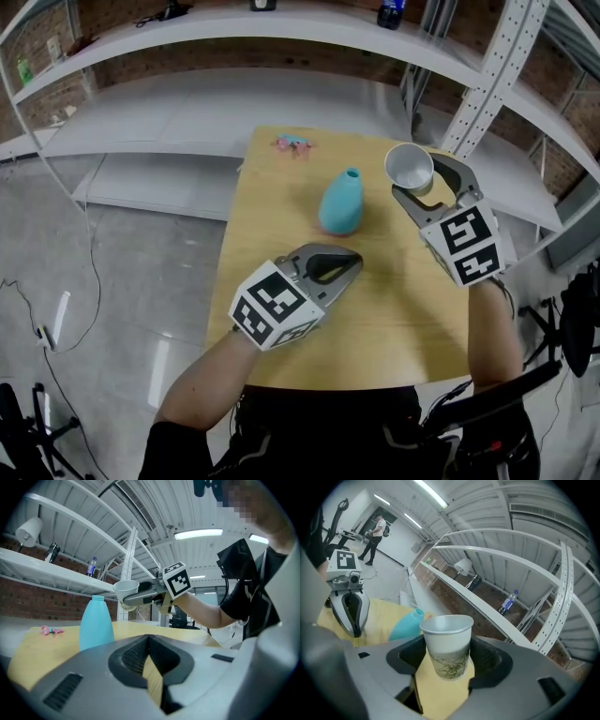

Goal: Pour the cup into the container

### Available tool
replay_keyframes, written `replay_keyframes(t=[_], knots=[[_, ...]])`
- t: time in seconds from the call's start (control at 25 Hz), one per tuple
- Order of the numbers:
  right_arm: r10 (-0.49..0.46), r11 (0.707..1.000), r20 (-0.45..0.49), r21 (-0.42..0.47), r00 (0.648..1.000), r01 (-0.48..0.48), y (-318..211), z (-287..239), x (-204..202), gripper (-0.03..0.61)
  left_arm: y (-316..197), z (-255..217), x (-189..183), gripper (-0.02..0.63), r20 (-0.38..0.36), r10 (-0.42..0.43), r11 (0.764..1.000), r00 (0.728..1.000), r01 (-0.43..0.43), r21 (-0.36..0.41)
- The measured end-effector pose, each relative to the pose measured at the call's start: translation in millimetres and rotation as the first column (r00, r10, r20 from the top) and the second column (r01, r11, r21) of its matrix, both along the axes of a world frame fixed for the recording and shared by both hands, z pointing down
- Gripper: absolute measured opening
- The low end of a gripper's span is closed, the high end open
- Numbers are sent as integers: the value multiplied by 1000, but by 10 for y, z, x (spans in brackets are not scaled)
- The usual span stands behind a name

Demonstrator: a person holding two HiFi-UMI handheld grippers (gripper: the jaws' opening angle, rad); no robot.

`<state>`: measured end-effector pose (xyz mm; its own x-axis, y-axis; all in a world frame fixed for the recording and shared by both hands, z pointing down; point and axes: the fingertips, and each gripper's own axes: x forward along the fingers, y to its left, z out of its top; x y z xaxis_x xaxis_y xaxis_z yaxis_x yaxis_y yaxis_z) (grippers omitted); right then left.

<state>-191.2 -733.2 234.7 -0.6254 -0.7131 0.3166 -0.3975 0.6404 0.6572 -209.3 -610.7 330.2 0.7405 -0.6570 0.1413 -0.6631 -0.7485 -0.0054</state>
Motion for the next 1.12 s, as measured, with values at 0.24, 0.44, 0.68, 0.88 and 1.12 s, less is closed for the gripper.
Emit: replay_keyframes(t=[0.24,0.44,0.68,0.88,1.12], knots=[[-18,998,-75,51,997,22,-2,-6,-193,299,3,-12,17,2,-2,2,1000,1000,-2,-1],[-20,993,-155,113,988,38,-10,15,-306,299,8,-8,20,2,-3,2,1000,1000,-2,-1],[-3,986,-222,160,975,40,-34,34,-365,298,16,-15,23,2,-4,8,1000,1000,-8,-3],[1,981,-258,187,966,49,-46,25,-414,298,26,-19,23,2,-2,16,1000,1000,-16,-1],[11,975,-291,215,957,55,-63,22,-440,298,39,-12,32,2,4,28,1000,1000,-28,1]])
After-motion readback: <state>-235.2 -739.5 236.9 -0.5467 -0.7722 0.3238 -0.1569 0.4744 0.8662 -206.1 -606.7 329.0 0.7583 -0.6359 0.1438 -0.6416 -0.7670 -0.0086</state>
